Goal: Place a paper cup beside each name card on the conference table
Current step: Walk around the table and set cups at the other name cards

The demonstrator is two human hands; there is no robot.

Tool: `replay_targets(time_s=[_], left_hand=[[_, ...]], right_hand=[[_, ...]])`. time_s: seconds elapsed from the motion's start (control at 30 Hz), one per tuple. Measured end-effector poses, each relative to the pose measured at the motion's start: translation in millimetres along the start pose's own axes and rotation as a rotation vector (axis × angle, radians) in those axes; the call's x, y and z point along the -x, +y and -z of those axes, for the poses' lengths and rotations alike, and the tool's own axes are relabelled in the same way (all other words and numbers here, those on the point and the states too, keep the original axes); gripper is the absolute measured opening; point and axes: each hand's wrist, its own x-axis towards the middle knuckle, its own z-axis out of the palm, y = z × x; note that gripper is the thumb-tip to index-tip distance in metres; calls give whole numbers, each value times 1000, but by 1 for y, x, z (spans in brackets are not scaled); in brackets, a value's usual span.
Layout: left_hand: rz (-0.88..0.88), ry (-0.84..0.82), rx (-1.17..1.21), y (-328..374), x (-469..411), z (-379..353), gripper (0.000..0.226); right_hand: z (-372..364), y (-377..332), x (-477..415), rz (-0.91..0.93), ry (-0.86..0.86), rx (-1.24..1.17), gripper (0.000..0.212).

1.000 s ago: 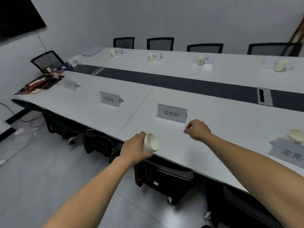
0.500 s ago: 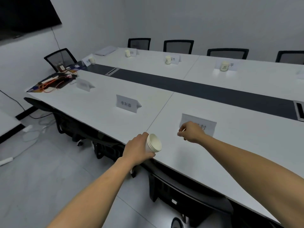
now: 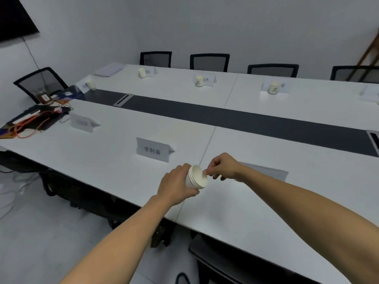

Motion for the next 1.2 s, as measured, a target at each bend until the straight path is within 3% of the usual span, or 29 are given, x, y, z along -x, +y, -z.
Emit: replay_targets(time_s=[0.3, 0.67, 0.8, 1.03, 1.2], left_hand=[[-192, -95, 55, -39, -70, 17, 65], [-268, -289, 93, -3, -130, -31, 63], [-241, -300, 49, 13, -156, -47, 59], [-117, -354, -11, 13, -181, -78, 62], [-53, -414, -31, 6, -179, -99, 62]], right_hand=[[-5, -24, -37, -83, 122, -108, 9], [58, 22, -33, -212, 229, -149, 7], [99, 39, -41, -237, 332, -144, 6], [180, 112, -76, -438, 741, -155, 8], [170, 171, -102, -582, 655, -21, 13]])
